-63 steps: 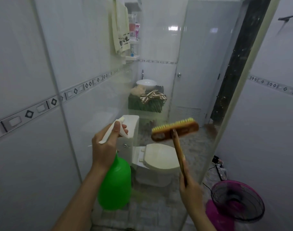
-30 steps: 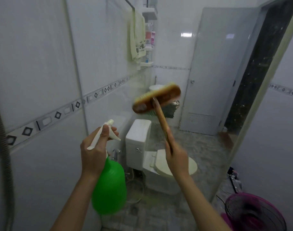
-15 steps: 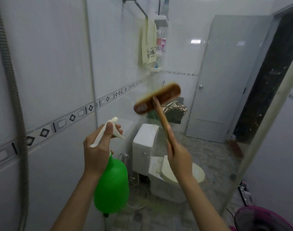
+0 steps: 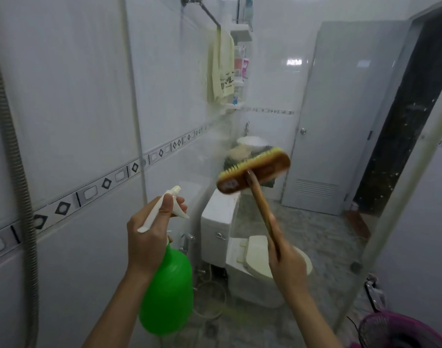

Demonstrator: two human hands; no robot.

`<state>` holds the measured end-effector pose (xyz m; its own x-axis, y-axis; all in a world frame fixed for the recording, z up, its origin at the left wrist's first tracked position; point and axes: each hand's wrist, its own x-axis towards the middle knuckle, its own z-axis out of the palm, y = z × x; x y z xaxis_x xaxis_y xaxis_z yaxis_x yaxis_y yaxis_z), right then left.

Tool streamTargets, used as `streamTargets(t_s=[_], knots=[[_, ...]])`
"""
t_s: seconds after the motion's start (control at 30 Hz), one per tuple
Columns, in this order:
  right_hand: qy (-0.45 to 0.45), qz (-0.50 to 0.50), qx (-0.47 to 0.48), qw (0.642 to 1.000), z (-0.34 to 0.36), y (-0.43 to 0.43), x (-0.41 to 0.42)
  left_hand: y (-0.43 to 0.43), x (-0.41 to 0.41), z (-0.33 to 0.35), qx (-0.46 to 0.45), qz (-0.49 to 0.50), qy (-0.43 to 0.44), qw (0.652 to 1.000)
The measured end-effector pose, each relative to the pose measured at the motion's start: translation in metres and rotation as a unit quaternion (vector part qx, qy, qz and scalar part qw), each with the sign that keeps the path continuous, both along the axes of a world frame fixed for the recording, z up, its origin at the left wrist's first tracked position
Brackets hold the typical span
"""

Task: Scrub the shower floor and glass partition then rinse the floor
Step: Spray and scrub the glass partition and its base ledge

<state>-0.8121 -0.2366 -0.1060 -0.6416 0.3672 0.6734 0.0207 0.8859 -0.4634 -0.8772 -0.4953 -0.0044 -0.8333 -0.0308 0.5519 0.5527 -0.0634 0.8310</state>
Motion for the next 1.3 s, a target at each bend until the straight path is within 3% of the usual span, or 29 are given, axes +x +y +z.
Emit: streamTargets(t_s=[0.07, 0.2, 0.27, 0.37, 0.43, 0.5, 0.63, 0.73, 0.9, 1.0, 1.17, 1.23, 1.3], knots=[[0.014, 0.000, -0.023, 1.000, -0.007, 0.004, 0.009, 0.005, -0.001, 0.000, -0.004, -0.008, 0.007, 1.000], [0.132, 0.014, -0.046, 0.990, 0.077, 0.022, -0.021, 0.021, 0.002, -0.002, -0.024, -0.026, 0.012, 0.999], [0.146, 0.005, -0.038, 0.989, 0.092, 0.037, -0.017, 0.032, 0.005, -0.004, -0.020, -0.037, 0.003, 0.999], [0.078, -0.010, -0.018, 0.997, 0.018, 0.053, 0.026, 0.045, 0.006, -0.008, -0.011, -0.055, -0.006, 0.998], [0.014, -0.054, -0.056, 0.997, -0.046, 0.049, 0.065, 0.053, 0.007, -0.011, -0.005, -0.073, -0.010, 0.997], [-0.014, -0.069, -0.093, 0.993, -0.066, 0.042, 0.083, 0.058, 0.007, -0.014, -0.005, -0.085, -0.010, 0.996], [0.091, -0.044, -0.045, 0.994, 0.036, 0.062, 0.043, 0.071, 0.008, -0.019, -0.004, -0.098, -0.017, 0.995], [0.171, -0.067, -0.075, 0.980, 0.093, 0.086, 0.028, 0.085, 0.011, -0.021, -0.013, -0.097, -0.018, 0.995], [0.124, -0.122, -0.156, 0.972, -0.027, 0.071, 0.087, 0.099, 0.022, -0.020, 0.001, -0.107, -0.001, 0.994], [0.127, -0.138, -0.209, 0.960, -0.034, 0.062, 0.099, 0.101, 0.023, -0.022, -0.001, -0.121, -0.005, 0.993], [0.204, -0.103, -0.131, 0.965, 0.081, 0.100, 0.067, 0.103, 0.024, -0.027, -0.013, -0.121, -0.010, 0.992], [0.186, -0.105, -0.095, 0.972, 0.083, 0.111, 0.062, 0.103, 0.023, -0.030, -0.013, -0.121, -0.021, 0.992], [0.145, -0.079, -0.084, 0.983, 0.037, 0.102, 0.069, 0.099, 0.024, -0.034, -0.007, -0.121, -0.026, 0.992]])
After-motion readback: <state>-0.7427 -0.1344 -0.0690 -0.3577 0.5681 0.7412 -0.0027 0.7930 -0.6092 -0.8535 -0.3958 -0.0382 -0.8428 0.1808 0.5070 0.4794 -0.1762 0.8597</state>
